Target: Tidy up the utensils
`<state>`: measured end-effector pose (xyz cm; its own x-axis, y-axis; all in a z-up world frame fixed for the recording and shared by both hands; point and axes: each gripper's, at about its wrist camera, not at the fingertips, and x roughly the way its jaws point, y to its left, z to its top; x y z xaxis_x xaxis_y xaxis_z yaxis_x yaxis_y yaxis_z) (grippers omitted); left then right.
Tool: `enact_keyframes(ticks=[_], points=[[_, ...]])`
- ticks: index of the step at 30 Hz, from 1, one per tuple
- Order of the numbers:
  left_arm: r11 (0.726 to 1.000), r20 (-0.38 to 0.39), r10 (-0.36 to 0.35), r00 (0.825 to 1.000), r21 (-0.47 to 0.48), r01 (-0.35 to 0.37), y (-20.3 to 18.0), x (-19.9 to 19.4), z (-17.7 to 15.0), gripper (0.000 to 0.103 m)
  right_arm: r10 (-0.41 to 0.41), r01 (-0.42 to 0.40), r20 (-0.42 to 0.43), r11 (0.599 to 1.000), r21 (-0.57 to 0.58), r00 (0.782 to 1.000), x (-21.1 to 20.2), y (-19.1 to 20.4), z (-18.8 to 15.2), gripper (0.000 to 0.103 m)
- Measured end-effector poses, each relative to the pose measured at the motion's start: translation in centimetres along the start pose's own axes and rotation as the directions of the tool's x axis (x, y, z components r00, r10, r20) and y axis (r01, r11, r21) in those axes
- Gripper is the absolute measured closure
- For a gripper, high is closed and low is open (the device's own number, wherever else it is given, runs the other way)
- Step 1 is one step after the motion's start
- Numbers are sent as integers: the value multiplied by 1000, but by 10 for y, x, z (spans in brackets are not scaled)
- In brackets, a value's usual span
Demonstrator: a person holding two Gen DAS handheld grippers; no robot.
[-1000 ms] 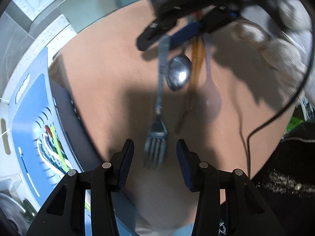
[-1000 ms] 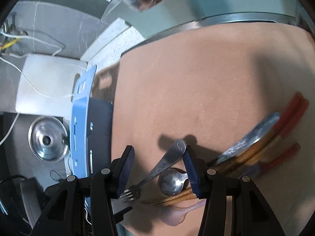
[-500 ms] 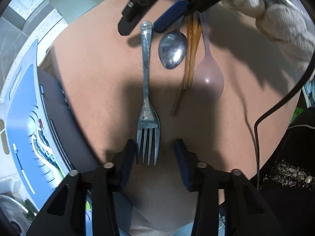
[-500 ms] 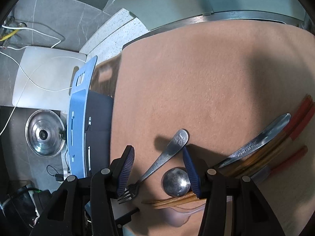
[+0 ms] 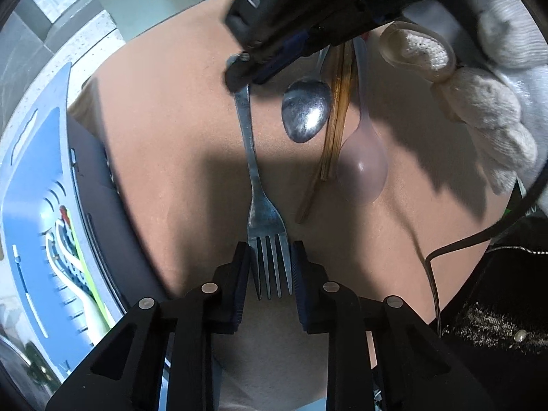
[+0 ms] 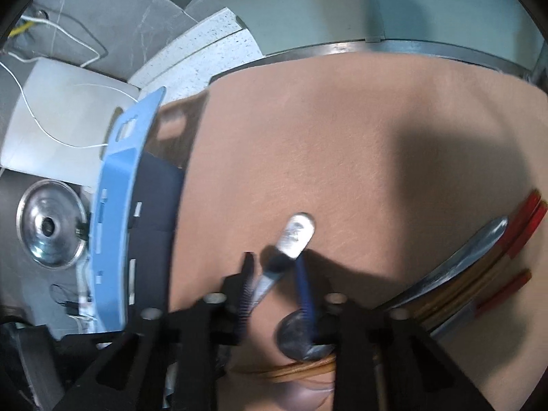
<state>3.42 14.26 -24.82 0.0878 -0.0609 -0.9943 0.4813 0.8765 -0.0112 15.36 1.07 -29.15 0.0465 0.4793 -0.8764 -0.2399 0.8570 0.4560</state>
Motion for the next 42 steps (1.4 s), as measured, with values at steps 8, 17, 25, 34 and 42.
enact_keyframes(ticks=[8,17,25,34,42], points=[[999,-1,5,1000,-41,-5,-11,-3,-14,77,59,-59,-3,996,64,998,-3,-14,0,99],[999,-19,6,1000,-38,-6,-14,3,-17,74,174,-165,-54,977,139,983,3,-22,-1,94],[998,16,-7,1000,-57,8,-18,6,-21,78,123,-114,-105,989,89,987,5,-2,9,78],[994,94,-18,995,-106,28,-20,1,-34,78,-170,160,-185,985,-68,968,16,45,19,77],[989,175,-28,984,-139,53,-19,-7,-50,77,-346,315,-171,931,-183,923,26,77,15,81]])
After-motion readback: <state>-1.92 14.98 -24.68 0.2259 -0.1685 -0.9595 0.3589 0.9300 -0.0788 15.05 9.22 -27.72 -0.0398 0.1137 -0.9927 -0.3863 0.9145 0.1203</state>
